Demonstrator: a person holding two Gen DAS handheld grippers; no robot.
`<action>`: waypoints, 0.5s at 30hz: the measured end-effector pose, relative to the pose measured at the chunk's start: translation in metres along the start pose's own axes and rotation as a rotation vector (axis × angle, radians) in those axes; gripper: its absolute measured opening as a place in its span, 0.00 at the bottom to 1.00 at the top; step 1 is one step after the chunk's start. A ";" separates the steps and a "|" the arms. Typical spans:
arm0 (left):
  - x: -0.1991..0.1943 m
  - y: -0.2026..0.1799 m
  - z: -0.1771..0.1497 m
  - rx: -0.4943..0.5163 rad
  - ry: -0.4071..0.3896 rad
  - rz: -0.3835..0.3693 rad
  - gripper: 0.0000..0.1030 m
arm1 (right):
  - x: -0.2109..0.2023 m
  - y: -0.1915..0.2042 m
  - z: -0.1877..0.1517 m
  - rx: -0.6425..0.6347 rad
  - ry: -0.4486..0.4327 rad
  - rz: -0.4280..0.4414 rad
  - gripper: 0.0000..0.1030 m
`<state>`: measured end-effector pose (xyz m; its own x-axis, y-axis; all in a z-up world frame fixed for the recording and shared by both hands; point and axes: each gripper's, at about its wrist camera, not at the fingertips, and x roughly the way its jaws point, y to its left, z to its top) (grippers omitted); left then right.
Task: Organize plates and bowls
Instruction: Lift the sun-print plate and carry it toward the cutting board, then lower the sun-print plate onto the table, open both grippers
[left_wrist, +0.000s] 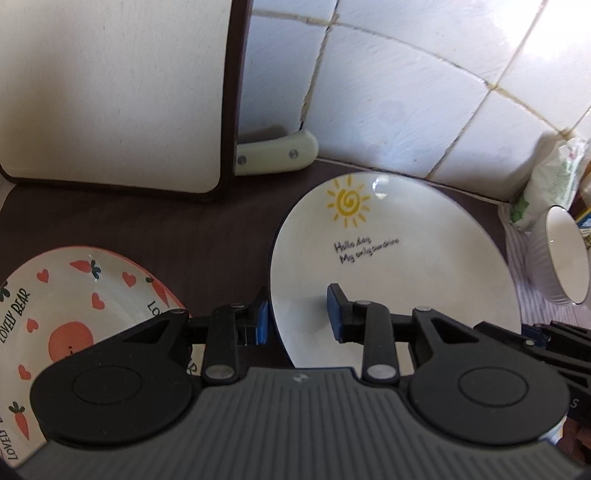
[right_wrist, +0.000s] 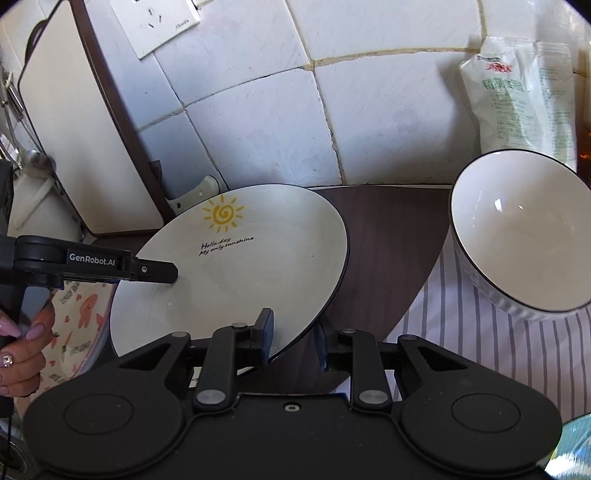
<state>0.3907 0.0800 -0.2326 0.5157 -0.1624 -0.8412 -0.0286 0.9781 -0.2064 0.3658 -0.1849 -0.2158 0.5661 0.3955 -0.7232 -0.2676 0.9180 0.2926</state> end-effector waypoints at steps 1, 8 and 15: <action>0.002 0.000 0.000 -0.008 0.009 -0.001 0.29 | 0.003 0.002 0.002 -0.005 0.006 -0.015 0.28; -0.010 -0.022 -0.009 0.075 0.022 0.078 0.55 | -0.003 0.021 0.001 -0.026 0.025 -0.125 0.37; -0.047 -0.046 -0.022 0.162 0.057 0.159 0.65 | -0.071 0.020 -0.012 0.009 -0.074 -0.093 0.56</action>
<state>0.3487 0.0400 -0.1951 0.4667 -0.0067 -0.8844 0.0343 0.9994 0.0105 0.3107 -0.1949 -0.1664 0.6447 0.3090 -0.6992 -0.2045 0.9510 0.2317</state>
